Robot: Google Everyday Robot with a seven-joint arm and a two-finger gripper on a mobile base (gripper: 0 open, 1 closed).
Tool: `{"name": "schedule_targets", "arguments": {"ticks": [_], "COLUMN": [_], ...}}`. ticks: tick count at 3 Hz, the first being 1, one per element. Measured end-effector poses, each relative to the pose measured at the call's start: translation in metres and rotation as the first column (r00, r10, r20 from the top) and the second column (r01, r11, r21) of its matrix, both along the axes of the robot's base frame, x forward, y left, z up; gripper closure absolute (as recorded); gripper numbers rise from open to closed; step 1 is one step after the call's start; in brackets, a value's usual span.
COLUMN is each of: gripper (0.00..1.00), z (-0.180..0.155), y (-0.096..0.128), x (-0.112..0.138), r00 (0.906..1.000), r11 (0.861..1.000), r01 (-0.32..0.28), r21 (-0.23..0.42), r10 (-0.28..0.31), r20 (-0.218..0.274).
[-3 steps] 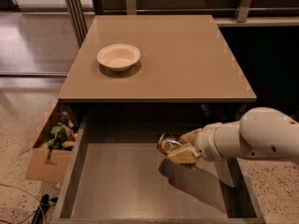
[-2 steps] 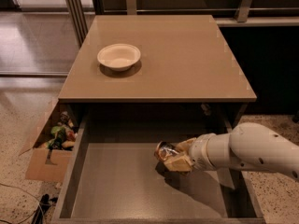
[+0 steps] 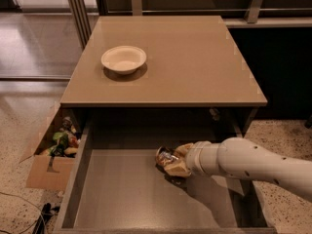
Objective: Place orange can into top drawer
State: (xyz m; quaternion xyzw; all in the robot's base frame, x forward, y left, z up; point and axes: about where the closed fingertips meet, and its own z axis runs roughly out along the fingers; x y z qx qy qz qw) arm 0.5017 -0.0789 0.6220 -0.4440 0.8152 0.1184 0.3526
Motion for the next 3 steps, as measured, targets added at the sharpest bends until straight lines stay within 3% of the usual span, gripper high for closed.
{"name": "schedule_targets", "arguments": {"ticks": [3], "gripper": [0.27], "z": [0.0019], "y": [0.0004], "x": [0.0035], "r00": [0.9999], "r11": [1.000], "r01": [0.005], "r21": [0.000], "r10": [-0.005], "r20": [0.013]}}
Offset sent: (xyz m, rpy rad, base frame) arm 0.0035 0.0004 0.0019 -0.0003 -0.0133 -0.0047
